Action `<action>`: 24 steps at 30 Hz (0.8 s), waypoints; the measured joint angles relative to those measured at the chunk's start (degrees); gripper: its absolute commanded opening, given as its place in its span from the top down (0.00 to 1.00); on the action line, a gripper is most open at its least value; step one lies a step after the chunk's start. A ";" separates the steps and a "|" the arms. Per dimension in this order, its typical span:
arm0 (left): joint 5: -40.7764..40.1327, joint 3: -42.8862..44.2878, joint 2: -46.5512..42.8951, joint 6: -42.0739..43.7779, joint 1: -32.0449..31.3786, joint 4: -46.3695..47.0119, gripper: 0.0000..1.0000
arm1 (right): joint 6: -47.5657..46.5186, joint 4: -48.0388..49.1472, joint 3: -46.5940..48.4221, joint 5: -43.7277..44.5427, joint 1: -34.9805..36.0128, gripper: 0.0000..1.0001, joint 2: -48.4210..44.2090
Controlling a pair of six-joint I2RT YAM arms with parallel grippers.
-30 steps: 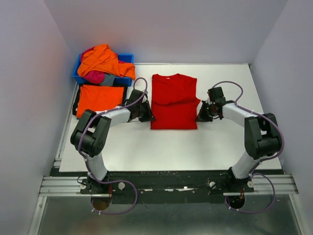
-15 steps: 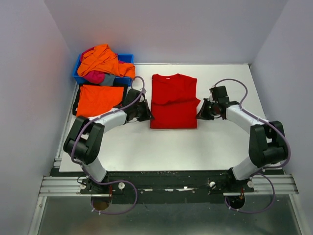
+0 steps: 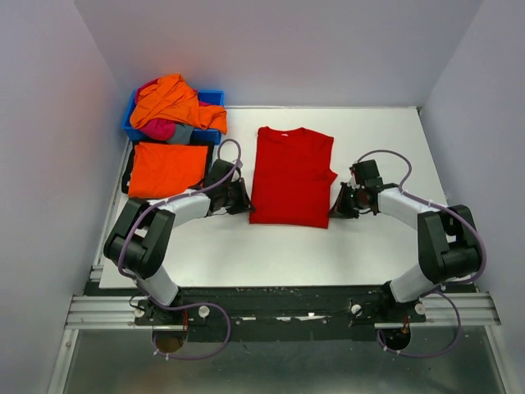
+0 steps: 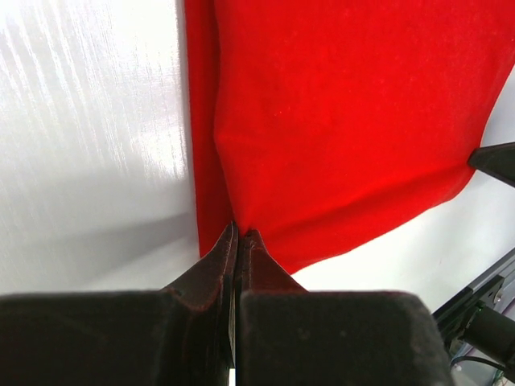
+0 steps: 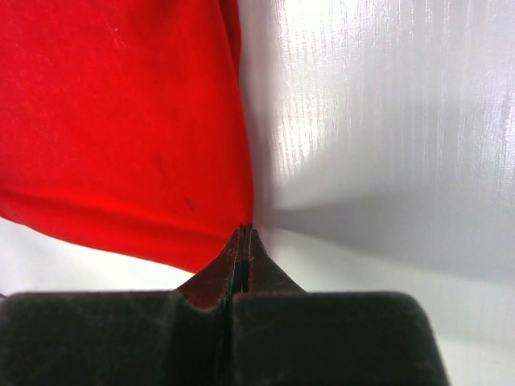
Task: Fold and stack the t-shirts
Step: Fold the folded rectangular tshirt in 1/3 of the way, then grab one side of the 2/3 rectangular tshirt with both arms
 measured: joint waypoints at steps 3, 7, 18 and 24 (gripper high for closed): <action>-0.02 -0.26 0.22 0.00 0.00 0.37 0.81 | -0.04 0.26 -0.13 -0.39 0.00 0.67 0.02; -0.24 -0.63 0.17 -0.24 0.00 0.35 0.68 | -0.07 0.44 -0.20 -0.52 0.00 0.55 -0.22; -2.86 -2.29 -4.57 -0.20 0.22 -1.62 0.50 | 0.24 2.05 -5.16 -3.17 1.11 0.58 -4.85; -2.49 -4.96 -4.83 -0.42 0.22 -1.05 0.53 | 1.38 2.97 -6.36 -4.33 2.64 0.77 -3.15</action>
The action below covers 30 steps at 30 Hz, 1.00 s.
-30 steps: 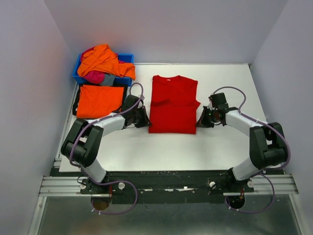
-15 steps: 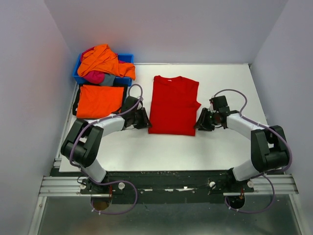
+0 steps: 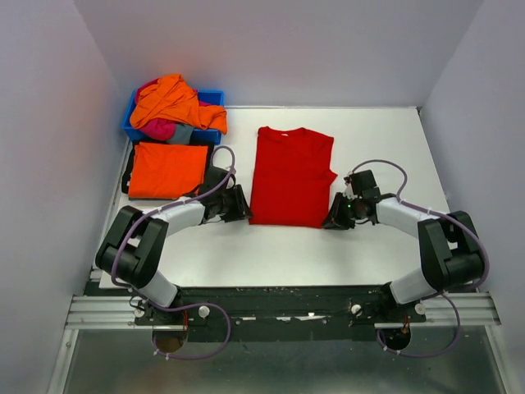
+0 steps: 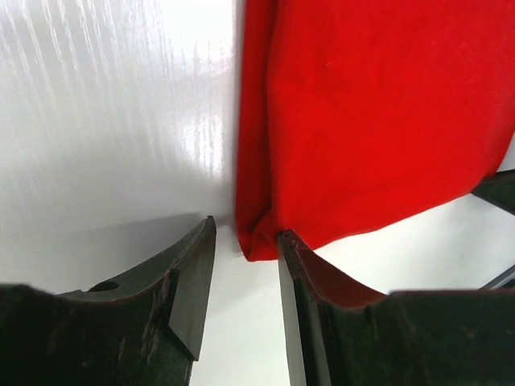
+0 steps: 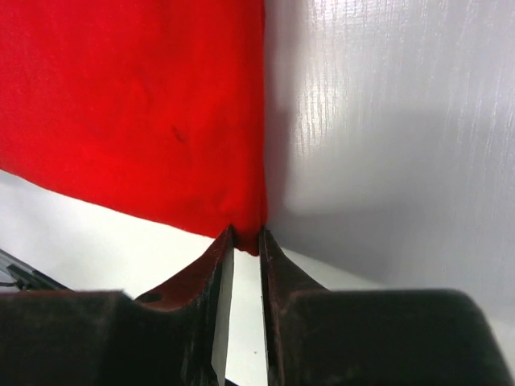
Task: Fold and stack the t-shirts
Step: Grab one side of the 2/3 rectangular tshirt with both arms
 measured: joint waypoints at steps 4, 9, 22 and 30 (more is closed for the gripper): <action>0.85 -1.05 1.18 -0.59 0.04 0.87 0.55 | 0.50 0.00 0.00 0.13 0.04 0.86 0.31; 1.60 -1.09 1.55 -0.70 0.04 1.53 0.61 | 0.68 -0.02 0.00 0.17 0.04 0.93 0.31; 5.53 -2.16 2.34 -1.53 0.04 4.07 0.59 | 0.50 -0.20 0.00 0.35 0.04 0.97 0.31; 6.91 -2.21 3.76 -2.19 0.04 5.38 1.00 | 0.46 -0.63 0.02 0.57 0.04 0.99 0.13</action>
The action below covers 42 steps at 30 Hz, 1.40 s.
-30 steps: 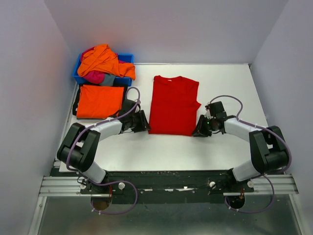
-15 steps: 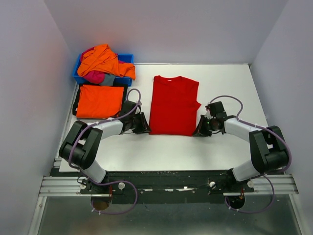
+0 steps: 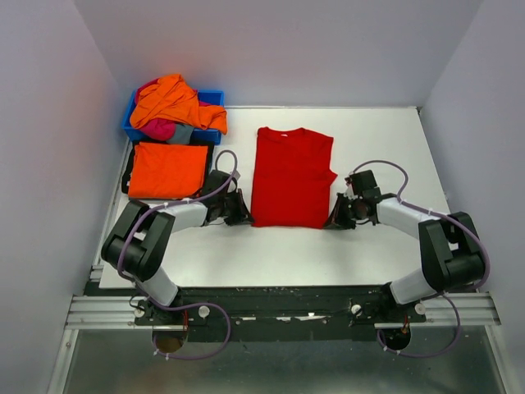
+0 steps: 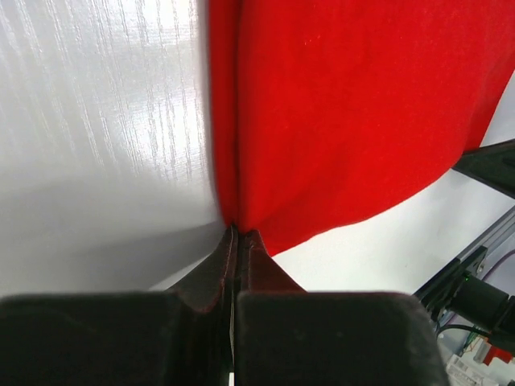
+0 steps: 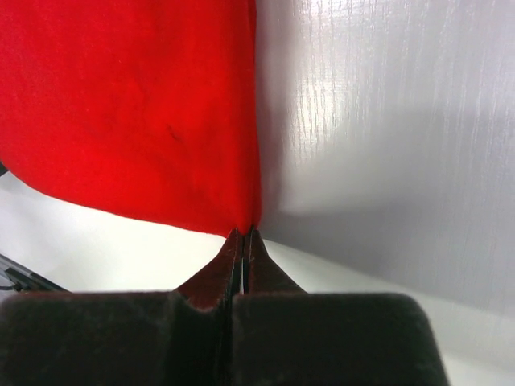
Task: Fold and stack the t-shirts
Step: Grab one side of the 2/3 rectangular tshirt with both arms, then fold the long partially folded tshirt into a neat square
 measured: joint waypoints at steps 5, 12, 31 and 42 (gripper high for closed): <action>-0.55 -0.79 -1.57 0.28 0.00 -0.79 1.00 | -0.07 -2.14 0.00 0.72 0.00 0.99 -3.02; -1.22 -2.43 -11.56 1.38 -0.70 -6.25 1.00 | -0.48 -6.01 -0.70 0.74 0.22 0.99 -13.97; -2.73 2.47 -37.33 -1.16 -5.51 -24.20 1.00 | -0.28 -28.96 7.91 4.02 0.55 0.99 -39.23; -3.23 17.55 -10.88 -2.51 3.17 -13.25 1.00 | 0.70 -24.39 24.90 8.90 -2.49 0.99 -8.68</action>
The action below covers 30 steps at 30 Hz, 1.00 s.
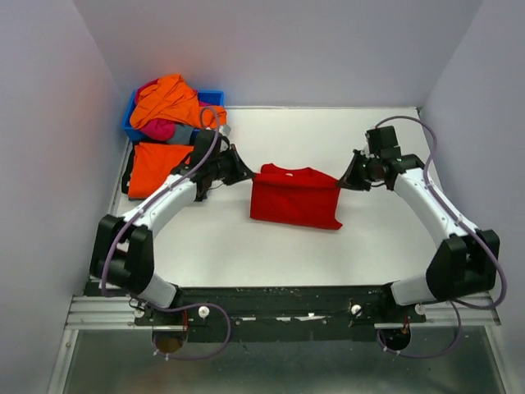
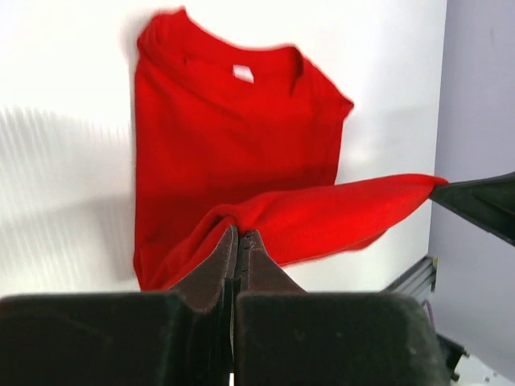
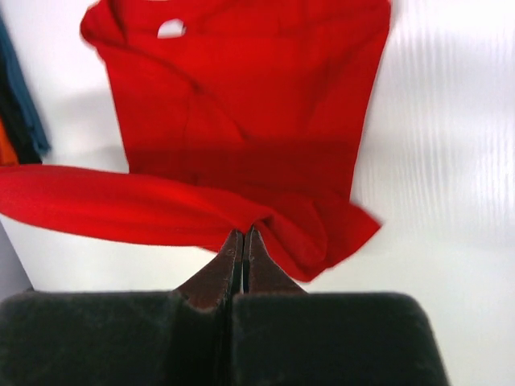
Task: Fold and stack the t-shirts
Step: Fold the long partially folded tshirt into a neat square, then put the neatly folded tshirt into the corner of the board with both arms
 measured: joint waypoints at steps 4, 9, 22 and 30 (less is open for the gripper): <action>1.73 9.20 12.87 -0.63 1.57 3.41 1.00 | -0.04 0.74 7.63 0.09 -2.71 0.99 11.23; 6.49 23.08 32.41 -2.32 3.26 7.15 0.35 | 0.07 3.15 13.14 -0.17 -6.25 0.48 22.64; 9.75 25.38 35.60 -1.42 4.37 9.88 0.16 | -1.25 9.62 8.31 -1.75 -9.42 0.37 22.12; 8.70 21.81 33.97 0.55 3.30 10.32 0.16 | -1.31 14.19 0.85 -3.23 -8.94 0.37 22.75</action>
